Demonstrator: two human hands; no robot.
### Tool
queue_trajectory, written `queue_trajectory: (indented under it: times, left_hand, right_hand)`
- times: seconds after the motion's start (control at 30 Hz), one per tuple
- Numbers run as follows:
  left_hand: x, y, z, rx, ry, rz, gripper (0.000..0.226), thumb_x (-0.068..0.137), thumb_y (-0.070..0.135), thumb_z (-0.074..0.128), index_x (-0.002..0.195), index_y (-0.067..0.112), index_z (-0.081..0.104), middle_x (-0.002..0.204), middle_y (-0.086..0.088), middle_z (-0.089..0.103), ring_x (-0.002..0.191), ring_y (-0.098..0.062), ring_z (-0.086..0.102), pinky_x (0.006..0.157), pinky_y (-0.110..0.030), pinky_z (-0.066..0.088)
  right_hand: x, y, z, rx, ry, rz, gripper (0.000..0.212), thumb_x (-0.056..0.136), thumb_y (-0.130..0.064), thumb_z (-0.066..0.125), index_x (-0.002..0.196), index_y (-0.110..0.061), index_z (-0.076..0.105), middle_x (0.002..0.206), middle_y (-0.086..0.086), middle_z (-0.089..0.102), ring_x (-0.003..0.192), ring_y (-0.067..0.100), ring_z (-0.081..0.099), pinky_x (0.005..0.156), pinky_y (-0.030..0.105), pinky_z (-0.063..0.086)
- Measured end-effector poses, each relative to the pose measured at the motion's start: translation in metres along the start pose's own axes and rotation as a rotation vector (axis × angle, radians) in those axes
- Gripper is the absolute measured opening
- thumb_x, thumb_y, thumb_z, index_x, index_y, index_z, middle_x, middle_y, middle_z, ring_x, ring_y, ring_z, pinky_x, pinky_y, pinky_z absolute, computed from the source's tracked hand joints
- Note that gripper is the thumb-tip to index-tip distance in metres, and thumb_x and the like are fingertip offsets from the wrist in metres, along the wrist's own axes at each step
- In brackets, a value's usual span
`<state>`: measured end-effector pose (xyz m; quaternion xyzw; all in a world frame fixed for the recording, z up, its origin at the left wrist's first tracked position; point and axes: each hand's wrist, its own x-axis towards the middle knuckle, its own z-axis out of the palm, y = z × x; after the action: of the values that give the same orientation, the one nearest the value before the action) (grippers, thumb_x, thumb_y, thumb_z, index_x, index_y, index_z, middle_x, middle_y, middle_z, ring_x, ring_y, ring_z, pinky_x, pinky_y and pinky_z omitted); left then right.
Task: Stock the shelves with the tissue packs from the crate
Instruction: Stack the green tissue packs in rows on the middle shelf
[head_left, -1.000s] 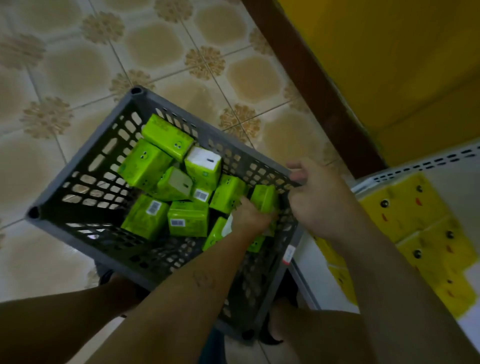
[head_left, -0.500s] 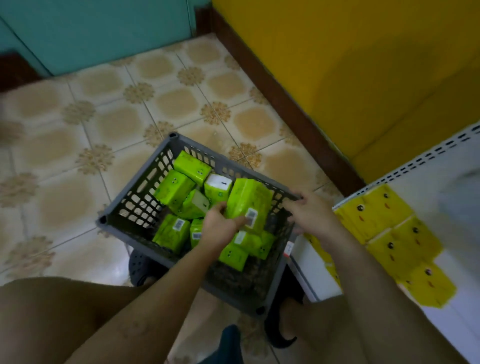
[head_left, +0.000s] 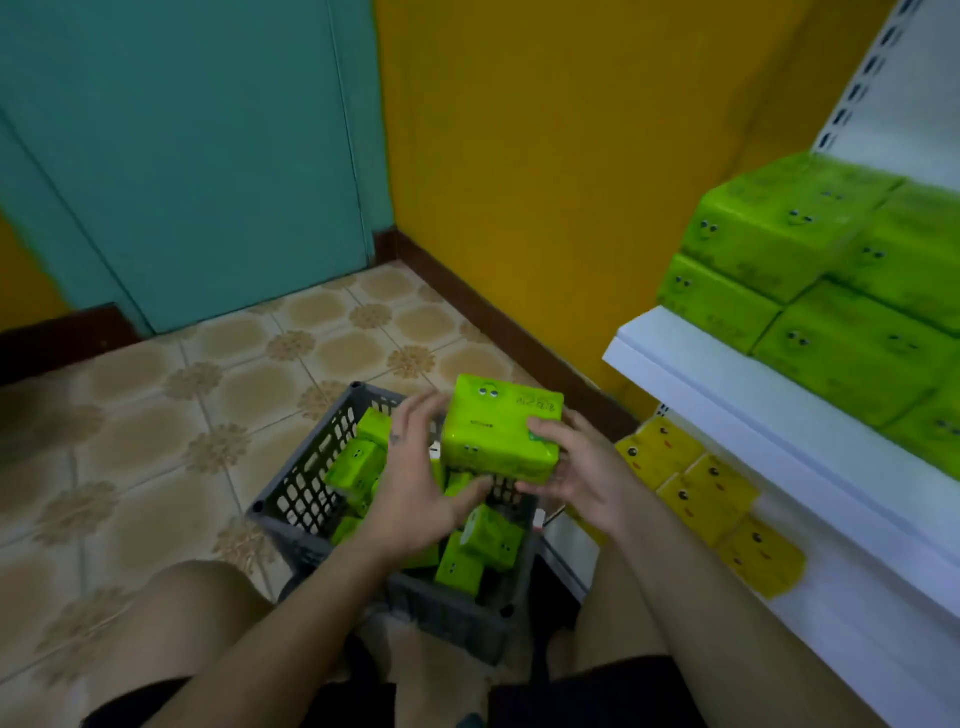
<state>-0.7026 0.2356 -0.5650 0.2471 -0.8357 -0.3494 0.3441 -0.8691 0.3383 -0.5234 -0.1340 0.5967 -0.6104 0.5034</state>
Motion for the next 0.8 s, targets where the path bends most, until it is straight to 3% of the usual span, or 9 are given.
queue_trajectory:
  times: [0.07,0.17,0.27,0.4,0.47,0.53,0.6,0.7,0.8]
  left_hand:
    - [-0.004,0.022,-0.007,-0.313,0.044,-0.268,0.087,0.077,0.048,0.075,0.145,0.029,0.024,0.130,0.006,0.040,0.118,-0.006,0.047,0.090,-0.026,0.048]
    - [-0.001,0.048,-0.009,-0.666,-0.036,-0.490,0.065,0.080,0.040,0.065,0.137,0.022,0.041,0.123,0.002,0.056,0.103,-0.014,0.064,0.069,-0.026,0.057]
    - [0.009,0.064,-0.002,-0.836,-0.055,-0.537,0.040,0.087,0.032,0.066,0.124,0.019,0.055,0.114,-0.008,0.064,0.090,-0.023,0.068,0.067,-0.037,0.055]
    - [0.036,0.096,0.005,-0.889,-0.041,-0.580,0.042,0.077,0.019,0.075,0.114,0.014,0.056,0.107,-0.011,0.067,0.087,-0.027,0.068,0.071,-0.040,0.055]
    - [0.050,0.119,0.011,-0.839,-0.142,-0.531,0.023,0.080,0.016,0.073,0.097,0.013,0.058,0.091,-0.010,0.068,0.071,-0.022,0.067,0.061,-0.032,0.055]
    - [0.065,0.144,0.018,-0.805,-0.253,-0.436,0.015,0.081,0.014,0.072,0.084,0.012,0.057,0.077,-0.007,0.065,0.058,-0.015,0.063,0.051,-0.025,0.051]
    - [0.081,0.171,0.026,-0.767,-0.349,-0.334,0.016,0.079,0.013,0.074,0.085,0.011,0.060,0.076,-0.004,0.066,0.059,-0.013,0.063,0.053,-0.024,0.051]
    - [0.102,0.203,0.040,-0.691,-0.303,-0.251,0.023,0.081,0.024,0.076,0.095,0.009,0.065,0.093,-0.006,0.069,0.081,-0.015,0.066,0.073,-0.031,0.054]
    - [0.110,0.224,0.058,-0.654,-0.196,-0.341,0.041,0.087,0.045,0.067,0.114,0.015,0.057,0.117,-0.002,0.060,0.104,-0.019,0.059,0.088,-0.044,0.055]
  right_hand:
    - [-0.015,-0.002,0.000,0.056,-0.002,-0.057,0.037,0.089,-0.016,0.067,0.122,-0.024,0.054,0.114,0.006,0.066,0.089,0.028,0.070,0.075,0.050,0.058]
    - [-0.035,-0.002,-0.001,0.079,-0.013,-0.127,0.040,0.089,-0.017,0.067,0.126,-0.023,0.053,0.117,0.009,0.066,0.091,0.031,0.071,0.074,0.052,0.058]
    - [-0.056,-0.010,-0.010,0.035,0.040,-0.185,0.031,0.089,-0.016,0.066,0.117,-0.013,0.051,0.113,0.011,0.065,0.090,0.030,0.068,0.061,0.040,0.057]
    - [-0.088,-0.038,-0.035,-0.210,0.100,-0.297,0.018,0.091,-0.024,0.063,0.094,-0.008,0.056,0.074,0.000,0.064,0.067,0.015,0.062,0.064,0.035,0.052]
    - [-0.104,-0.053,-0.051,-0.304,0.149,-0.368,0.031,0.085,-0.030,0.069,0.104,-0.011,0.053,0.084,0.003,0.064,0.064,0.013,0.063,0.055,0.035,0.053]
    - [-0.120,-0.069,-0.068,-0.338,0.180,-0.416,0.066,0.077,-0.037,0.076,0.131,-0.027,0.041,0.107,0.005,0.063,0.075,0.017,0.068,0.047,0.030,0.050]
    - [-0.135,-0.085,-0.084,-0.405,0.166,-0.439,0.077,0.073,-0.040,0.079,0.138,-0.043,0.038,0.114,0.007,0.062,0.084,0.021,0.070,0.048,0.030,0.050]
    - [-0.152,-0.105,-0.099,-0.332,0.297,-0.530,0.055,0.082,-0.023,0.074,0.132,-0.035,0.052,0.114,0.016,0.060,0.083,0.023,0.069,0.053,0.039,0.057]
    - [-0.160,-0.123,-0.114,-0.036,0.495,-0.570,0.051,0.085,-0.023,0.072,0.131,-0.027,0.052,0.122,0.008,0.056,0.094,0.024,0.065,0.057,0.041,0.059]
